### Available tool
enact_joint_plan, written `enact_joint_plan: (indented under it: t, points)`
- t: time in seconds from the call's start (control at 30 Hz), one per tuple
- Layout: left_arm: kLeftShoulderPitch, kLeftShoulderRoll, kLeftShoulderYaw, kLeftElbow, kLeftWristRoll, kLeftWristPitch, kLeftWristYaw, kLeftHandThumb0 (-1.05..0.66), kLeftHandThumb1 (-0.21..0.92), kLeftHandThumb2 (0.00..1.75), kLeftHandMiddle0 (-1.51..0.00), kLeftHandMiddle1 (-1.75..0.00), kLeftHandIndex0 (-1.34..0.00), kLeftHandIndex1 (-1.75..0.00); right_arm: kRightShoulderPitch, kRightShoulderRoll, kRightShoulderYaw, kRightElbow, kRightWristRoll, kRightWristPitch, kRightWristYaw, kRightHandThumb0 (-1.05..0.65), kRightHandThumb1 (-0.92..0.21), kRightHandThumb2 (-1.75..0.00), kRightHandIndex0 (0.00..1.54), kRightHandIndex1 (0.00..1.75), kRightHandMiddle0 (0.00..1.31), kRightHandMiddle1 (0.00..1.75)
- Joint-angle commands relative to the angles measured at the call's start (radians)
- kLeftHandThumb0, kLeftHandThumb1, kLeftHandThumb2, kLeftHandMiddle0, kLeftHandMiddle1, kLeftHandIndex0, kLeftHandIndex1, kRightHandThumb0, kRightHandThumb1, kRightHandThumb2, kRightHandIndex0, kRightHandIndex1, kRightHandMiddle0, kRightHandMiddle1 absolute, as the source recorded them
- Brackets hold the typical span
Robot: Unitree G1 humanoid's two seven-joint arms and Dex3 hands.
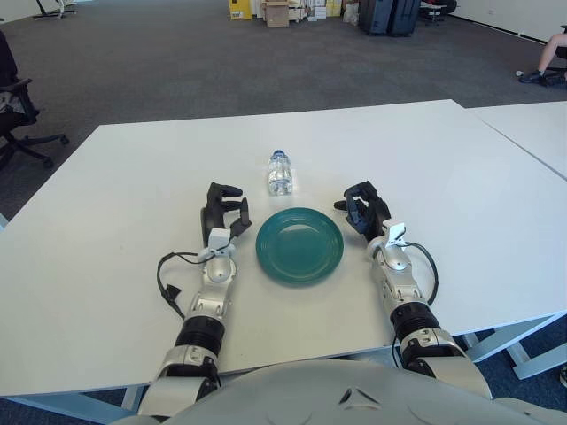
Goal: Put the bottle into the plate.
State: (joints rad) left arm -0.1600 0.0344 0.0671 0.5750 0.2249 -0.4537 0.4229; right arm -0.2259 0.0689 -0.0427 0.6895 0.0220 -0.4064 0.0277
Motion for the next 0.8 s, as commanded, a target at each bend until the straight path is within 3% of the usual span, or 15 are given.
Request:
enact_joint_plan:
  t: [0.0, 0.27, 0.4, 0.7, 0.77]
  points:
    - [-0.102, 0.088, 0.027, -0.003, 0.043, -0.02, 0.044, -0.39, 0.66, 0.82, -0.48, -1.28, -0.41, -1.67, -0.014, 0.001, -0.007, 0.036, 0.011, 0.019, 0.002, -0.36, -0.82, -0.63, 0.43, 1.12, 0.28, 1.72]
    - [-0.295, 0.272, -0.02, 0.139, 0.229, -0.117, 0.206, -0.36, 0.84, 0.51, -0.41, -1.17, -0.37, -1.61, -0.03, 0.0, -0.009, 0.055, 0.009, 0.02, 0.007, -0.36, -0.82, -0.63, 0.43, 1.12, 0.27, 1.72]
    - [-0.432, 0.391, -0.16, 0.244, 0.462, -0.055, 0.332, -0.36, 0.9, 0.44, -0.37, -1.05, -0.31, -1.63, -0.039, 0.001, -0.013, 0.065, 0.016, 0.02, 0.015, -0.36, -0.82, -0.63, 0.43, 1.12, 0.27, 1.72]
    - [-0.595, 0.433, -0.358, 0.366, 0.64, 0.01, 0.35, -0.35, 0.92, 0.5, -0.29, -0.88, -0.2, -1.73, -0.052, 0.008, -0.024, 0.087, 0.021, 0.012, 0.013, -0.36, -0.83, -0.62, 0.42, 1.12, 0.27, 1.72]
    - [-0.635, 0.439, -0.403, 0.403, 0.674, 0.025, 0.337, -0.47, 0.87, 0.54, -0.29, -0.81, -0.12, -1.51, -0.057, 0.008, -0.026, 0.098, 0.018, 0.008, 0.01, -0.36, -0.83, -0.62, 0.42, 1.12, 0.27, 1.72]
